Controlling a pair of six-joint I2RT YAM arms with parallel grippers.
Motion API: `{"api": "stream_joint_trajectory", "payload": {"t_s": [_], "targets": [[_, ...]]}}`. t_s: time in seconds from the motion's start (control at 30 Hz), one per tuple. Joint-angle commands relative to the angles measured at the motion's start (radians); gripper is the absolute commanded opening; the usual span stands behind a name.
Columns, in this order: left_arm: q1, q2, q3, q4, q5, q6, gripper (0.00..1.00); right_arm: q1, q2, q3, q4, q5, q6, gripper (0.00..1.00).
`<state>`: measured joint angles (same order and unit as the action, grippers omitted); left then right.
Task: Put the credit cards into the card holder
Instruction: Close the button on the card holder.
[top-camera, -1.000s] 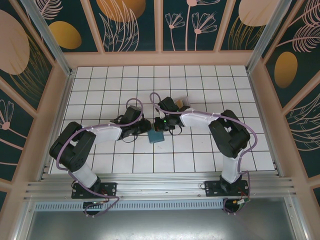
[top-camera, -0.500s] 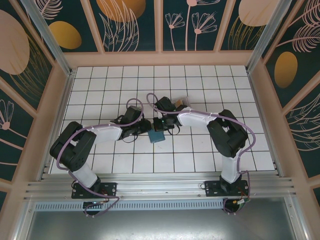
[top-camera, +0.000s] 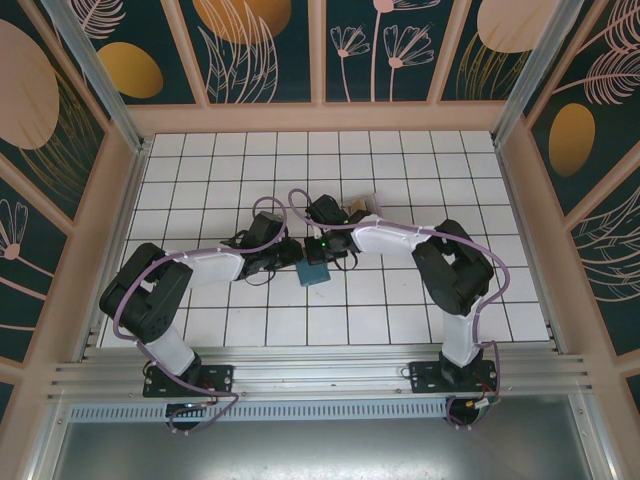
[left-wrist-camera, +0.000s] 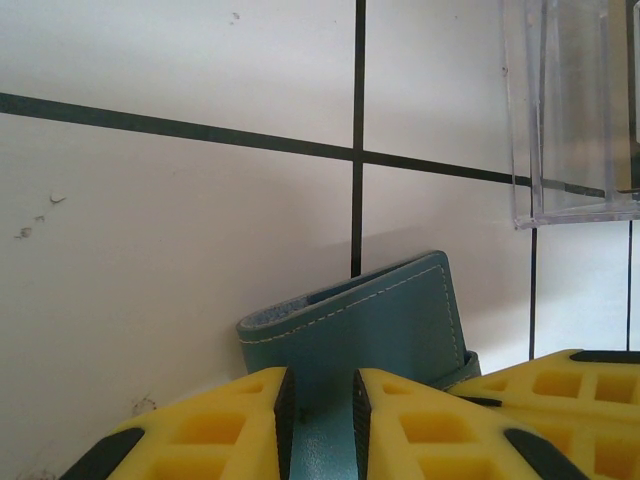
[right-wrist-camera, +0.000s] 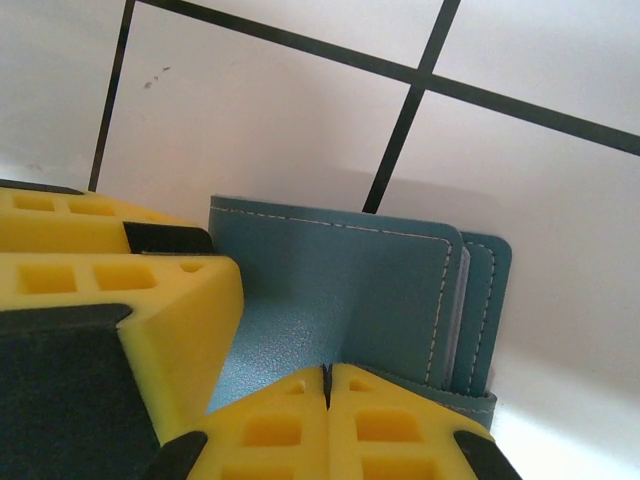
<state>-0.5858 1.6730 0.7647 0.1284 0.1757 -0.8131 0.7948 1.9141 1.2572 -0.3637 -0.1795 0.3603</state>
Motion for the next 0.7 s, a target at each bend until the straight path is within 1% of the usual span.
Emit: {"api": "stream_joint_trajectory", "payload": {"t_s": [0.0, 0.2, 0.4, 0.67], "targets": [[-0.012, 0.011, -0.013, 0.004, 0.007, -0.004, 0.25, 0.019, 0.021, 0.005, -0.069, -0.007, -0.026, 0.04], [-0.012, 0.001, -0.01, -0.007, -0.001, -0.003, 0.25, 0.018, -0.018, -0.006, -0.049, -0.027, -0.02, 0.04], [-0.012, -0.001, -0.01, -0.004, -0.001, -0.006, 0.25, 0.021, -0.008, 0.011, -0.058, -0.03, -0.027, 0.04], [-0.012, 0.003, -0.013, -0.001, -0.002, -0.008, 0.25, 0.021, -0.048, -0.001, -0.051, -0.043, -0.023, 0.04]]}}
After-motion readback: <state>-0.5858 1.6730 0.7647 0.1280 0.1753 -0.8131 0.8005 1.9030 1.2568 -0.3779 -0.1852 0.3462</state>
